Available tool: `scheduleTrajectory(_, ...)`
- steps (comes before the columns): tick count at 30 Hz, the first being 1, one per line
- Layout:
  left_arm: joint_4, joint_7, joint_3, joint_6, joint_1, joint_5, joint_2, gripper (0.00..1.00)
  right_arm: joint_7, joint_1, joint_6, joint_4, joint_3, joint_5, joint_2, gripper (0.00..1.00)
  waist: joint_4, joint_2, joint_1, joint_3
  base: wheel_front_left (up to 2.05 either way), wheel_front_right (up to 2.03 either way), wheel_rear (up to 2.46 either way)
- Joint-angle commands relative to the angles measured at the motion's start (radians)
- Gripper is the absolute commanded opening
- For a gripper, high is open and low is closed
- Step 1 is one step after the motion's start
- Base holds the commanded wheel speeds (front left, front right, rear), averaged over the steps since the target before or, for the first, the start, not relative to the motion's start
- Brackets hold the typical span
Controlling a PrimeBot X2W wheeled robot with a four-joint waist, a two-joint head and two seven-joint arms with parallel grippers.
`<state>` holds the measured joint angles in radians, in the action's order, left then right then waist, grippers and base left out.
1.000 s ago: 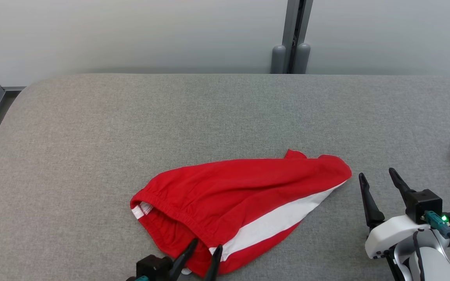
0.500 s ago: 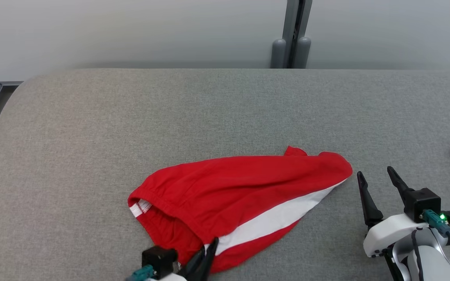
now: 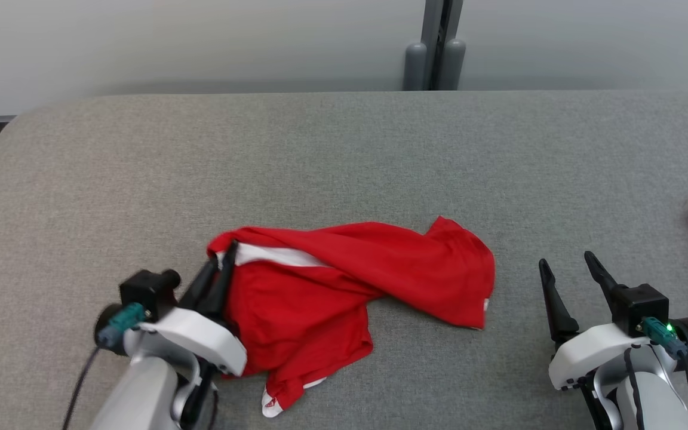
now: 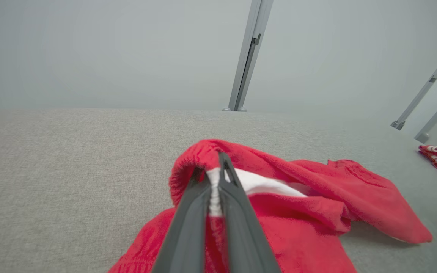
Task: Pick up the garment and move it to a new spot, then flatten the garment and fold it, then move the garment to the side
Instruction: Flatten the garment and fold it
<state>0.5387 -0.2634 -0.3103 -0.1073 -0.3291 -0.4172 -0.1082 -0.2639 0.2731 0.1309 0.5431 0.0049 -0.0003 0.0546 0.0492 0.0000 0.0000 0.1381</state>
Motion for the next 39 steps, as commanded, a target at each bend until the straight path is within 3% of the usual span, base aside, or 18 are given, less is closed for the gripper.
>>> scheduleTrajectory(1,0.015,-0.001,0.018,0.004,-0.029,0.013,-0.014,0.00,0.000,0.006,0.000,0.002,0.002,0.010,0.002,1.00,-0.008,0.0000,0.0000,0.009,0.00,0.00,0.00)
scheduleTrajectory(9,0.119,-0.001,0.079,0.009,-0.054,0.057,-0.033,0.00,0.000,-0.006,0.000,-0.004,0.048,0.040,-0.001,1.00,-0.024,0.0000,0.0000,0.019,0.00,0.00,0.00)
scheduleTrajectory(10,0.133,-0.001,0.088,0.009,-0.046,0.059,-0.029,0.10,0.000,-0.008,0.000,-0.004,0.053,0.045,0.000,1.00,-0.025,0.0000,0.0000,0.019,0.00,0.00,0.00)
scheduleTrajectory(11,0.143,-0.001,0.093,0.011,-0.034,0.068,-0.026,0.65,0.000,-0.010,0.000,-0.004,0.058,0.047,0.000,1.00,-0.026,0.0000,0.0000,0.017,0.00,0.00,0.00)
scheduleTrajectory(12,0.152,-0.001,0.099,0.011,-0.021,0.072,-0.021,1.00,0.000,-0.012,0.000,-0.003,0.063,0.055,0.000,1.00,-0.026,0.0000,0.0000,0.016,0.00,0.00,0.00)
scheduleTrajectory(14,0.152,-0.001,0.119,0.012,0.001,0.077,-0.011,1.00,0.000,-0.016,0.000,-0.003,0.072,0.064,0.000,1.00,-0.027,0.0000,0.0000,0.011,0.00,0.00,0.00)
scheduleTrajectory(22,-0.028,-0.001,0.247,0.091,0.156,0.148,0.041,1.00,0.000,-0.043,0.000,-0.028,0.141,0.132,-0.002,1.00,-0.037,0.0000,0.0000,-0.016,0.00,0.00,0.00)
scheduleTrajectory(32,-0.134,-0.001,0.261,0.077,0.233,0.193,0.055,1.00,0.000,-0.063,0.000,0.046,0.347,0.196,0.001,1.00,0.010,0.0000,0.0000,-0.005,0.00,0.00,0.00)
scheduleTrajectory(39,-0.154,-0.001,0.239,0.091,0.233,0.169,0.055,1.00,0.000,-0.020,0.000,0.129,0.405,0.187,0.004,1.00,0.043,0.0000,0.0000,0.009,0.00,0.00,0.00)
